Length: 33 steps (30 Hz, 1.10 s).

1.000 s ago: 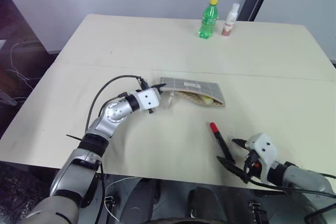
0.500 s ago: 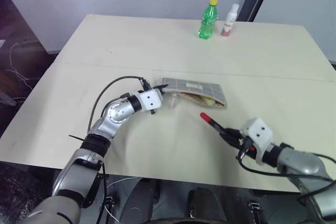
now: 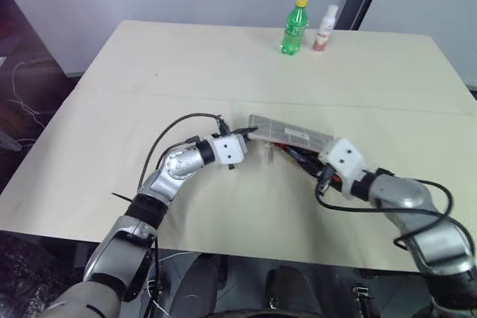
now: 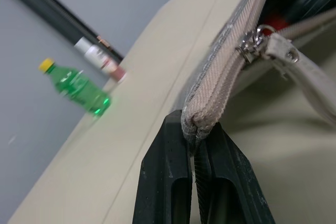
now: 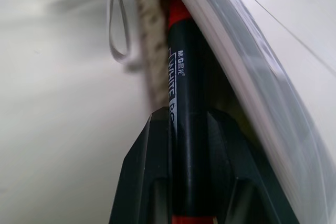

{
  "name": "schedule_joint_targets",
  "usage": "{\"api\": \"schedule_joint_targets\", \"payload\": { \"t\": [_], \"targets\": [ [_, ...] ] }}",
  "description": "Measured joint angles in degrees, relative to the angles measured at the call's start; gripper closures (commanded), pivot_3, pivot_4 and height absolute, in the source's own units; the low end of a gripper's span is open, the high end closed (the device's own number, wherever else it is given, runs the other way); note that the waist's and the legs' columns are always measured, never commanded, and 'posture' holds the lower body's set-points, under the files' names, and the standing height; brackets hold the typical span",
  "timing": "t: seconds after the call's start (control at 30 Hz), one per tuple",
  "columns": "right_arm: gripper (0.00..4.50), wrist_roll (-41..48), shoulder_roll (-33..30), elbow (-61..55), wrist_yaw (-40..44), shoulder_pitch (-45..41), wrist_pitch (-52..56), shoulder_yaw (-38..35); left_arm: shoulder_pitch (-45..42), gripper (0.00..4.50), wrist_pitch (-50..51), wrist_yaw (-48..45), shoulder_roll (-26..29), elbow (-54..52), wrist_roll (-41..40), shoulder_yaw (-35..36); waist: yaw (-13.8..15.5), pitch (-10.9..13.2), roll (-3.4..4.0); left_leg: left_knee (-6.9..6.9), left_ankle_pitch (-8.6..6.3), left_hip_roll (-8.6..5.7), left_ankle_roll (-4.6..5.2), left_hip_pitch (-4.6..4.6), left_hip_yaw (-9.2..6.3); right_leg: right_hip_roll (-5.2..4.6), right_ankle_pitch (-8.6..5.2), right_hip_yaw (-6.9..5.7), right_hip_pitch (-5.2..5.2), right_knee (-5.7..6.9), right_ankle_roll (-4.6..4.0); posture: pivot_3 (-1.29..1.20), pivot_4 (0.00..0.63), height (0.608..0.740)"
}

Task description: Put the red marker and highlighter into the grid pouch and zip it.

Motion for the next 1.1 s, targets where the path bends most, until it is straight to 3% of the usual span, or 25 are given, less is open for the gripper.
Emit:
{"api": "schedule_joint_targets", "payload": {
  "t": [0.13,0.3,0.57,0.8,0.97,1.1],
  "targets": [
    [4.14,-5.5,0.7,2.4,-0.8,-5.2,-2.0,4.4,0.3,4.50,0.9,-2.5,0.0,-1.3,-1.7,-0.1,0.2,0.0,0.00,0.00,0.01,-0.01,0.00,-0.01,-0.01,0.00,0.00,0.00,0.01,-0.01,0.00,0.00,0.150,0.740],
    [4.14,-18.2,-3.9,8.0,-1.7,-6.5,-14.8,11.7,1.5,4.50,2.0,-5.5,0.0,-1.4,-2.5,-0.4,0.4,0.0,0.00,0.01,0.01,-0.09,0.00,-0.02,0.00,-0.01,0.00,0.00,0.03,-0.03,0.00,0.00,0.150,0.740],
    [0.11,-16.5,-5.4,9.1,-1.8,0.3,-28.7,3.3,2.1,4.50,4.0,-5.6,-0.6,-2.6,-4.0,-0.2,0.2,0.0,0.00,0.02,0.08,-0.02,-0.11,0.02,0.00,0.03,0.00,0.00,0.07,0.01,0.01,0.00,0.150,0.740],
    [0.11,3.3,-4.7,-0.6,7.2,8.5,-25.1,-6.9,2.3,4.50,4.5,-5.4,-0.7,-2.7,-4.6,0.3,0.3,0.0,0.00,0.05,0.01,0.00,0.00,0.05,-0.03,0.00,0.00,0.00,0.15,0.01,0.00,0.00,0.150,0.740],
    [0.11,25.6,-1.2,-8.9,7.4,11.6,-9.2,-13.3,2.1,4.50,5.3,-5.4,-1.9,-2.3,-4.7,0.2,0.3,0.0,0.00,0.05,-0.02,0.02,0.04,0.04,-0.05,-0.07,0.00,0.02,0.15,-0.02,-0.01,0.00,0.150,0.740],
    [0.11,35.2,-1.0,-11.7,6.1,13.6,-0.4,-14.2,2.0,4.50,5.3,-5.3,-2.4,-1.4,-3.8,-0.4,0.3,0.0,0.00,0.03,-0.04,0.02,0.05,0.02,-0.04,-0.10,-0.01,0.02,0.12,-0.05,-0.02,0.00,0.150,0.740]
  ]
}}
